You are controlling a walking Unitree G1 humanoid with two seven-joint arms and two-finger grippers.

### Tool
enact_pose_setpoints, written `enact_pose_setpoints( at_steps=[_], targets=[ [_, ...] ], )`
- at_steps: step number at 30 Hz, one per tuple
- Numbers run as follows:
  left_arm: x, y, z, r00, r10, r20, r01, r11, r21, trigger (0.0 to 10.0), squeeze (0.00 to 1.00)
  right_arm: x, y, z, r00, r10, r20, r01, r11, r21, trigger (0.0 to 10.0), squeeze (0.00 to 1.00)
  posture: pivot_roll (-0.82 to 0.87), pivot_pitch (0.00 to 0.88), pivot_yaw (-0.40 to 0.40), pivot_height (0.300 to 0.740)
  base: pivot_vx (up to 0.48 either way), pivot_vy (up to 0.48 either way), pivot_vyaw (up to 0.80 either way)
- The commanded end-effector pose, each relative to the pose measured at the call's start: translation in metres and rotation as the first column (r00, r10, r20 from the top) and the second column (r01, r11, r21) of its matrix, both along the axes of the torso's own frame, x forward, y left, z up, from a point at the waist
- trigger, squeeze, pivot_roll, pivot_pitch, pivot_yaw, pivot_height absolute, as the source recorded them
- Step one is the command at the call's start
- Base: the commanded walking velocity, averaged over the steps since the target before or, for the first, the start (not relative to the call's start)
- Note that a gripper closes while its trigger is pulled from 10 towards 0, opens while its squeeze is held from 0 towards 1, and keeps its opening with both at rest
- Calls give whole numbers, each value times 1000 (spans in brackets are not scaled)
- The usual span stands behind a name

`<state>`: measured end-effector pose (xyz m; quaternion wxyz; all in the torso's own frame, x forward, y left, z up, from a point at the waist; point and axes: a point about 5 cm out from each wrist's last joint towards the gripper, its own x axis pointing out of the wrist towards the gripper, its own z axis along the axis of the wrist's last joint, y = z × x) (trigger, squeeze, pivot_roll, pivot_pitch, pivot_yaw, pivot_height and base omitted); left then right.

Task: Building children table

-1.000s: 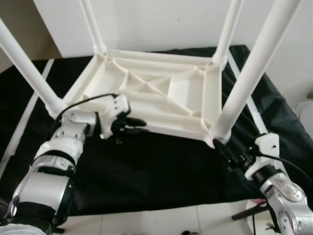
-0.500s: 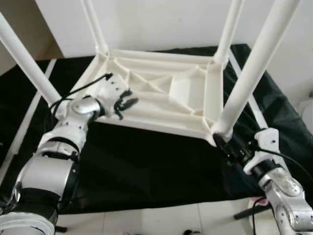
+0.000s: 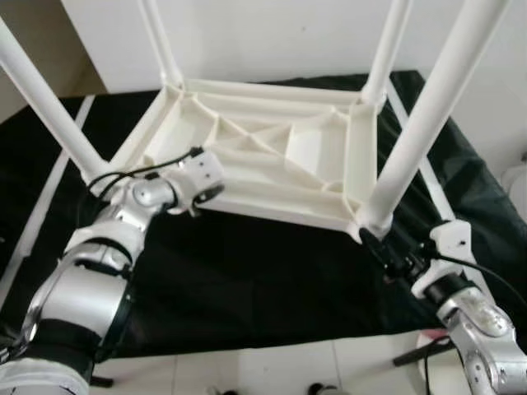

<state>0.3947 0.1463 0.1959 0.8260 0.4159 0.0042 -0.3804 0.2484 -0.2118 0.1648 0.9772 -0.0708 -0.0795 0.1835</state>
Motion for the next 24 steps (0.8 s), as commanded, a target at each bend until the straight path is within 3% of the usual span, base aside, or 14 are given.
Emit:
enact_pose_setpoints(
  at_steps=[1,4,6,10,11,14,22,24],
  targets=[
    [-13,0,-27,973,-118,-198,133,989,63,10000,0,-1,0,-1,1000,3,-8,-3,1000,5,10000,0,-252,192,103,740,0,0,0],
    [-18,-2,-26,949,-192,-249,205,978,27,10000,0,0,0,-1,1000,6,-7,-6,1000,3,10000,0,-248,190,103,740,0,0,0],
    [-23,-3,-23,907,-284,-313,287,957,-35,10000,0,1,1,0,1000,11,-5,-11,1000,3,10000,0,-241,187,103,740,0,0,0],
    [-24,-5,-18,887,-325,-329,315,945,-83,10000,0,2,2,0,1000,14,-4,-14,1000,2,10000,0,-237,184,103,740,0,0,0],
    [-24,-7,-12,879,-351,-321,328,936,-128,10000,1000,4,2,0,1000,16,-3,-16,1000,1,10000,0,-230,183,100,740,0,0,0],
    [-21,-10,-1,881,-367,-298,320,927,-196,10000,1000,6,2,0,1000,23,-3,-23,1000,1,10000,0,-224,178,100,740,0,0,0],
    [-26,-5,-2,849,-417,-325,391,909,-144,10000,1000,12,4,2,999,36,6,-36,999,0,10000,0,-213,161,104,740,0,0,0],
    [-25,-5,1,862,-408,-302,388,913,-125,10000,1000,13,3,3,999,36,10,-36,999,-1,10000,0,-211,157,106,740,0,0,0]
  ],
)
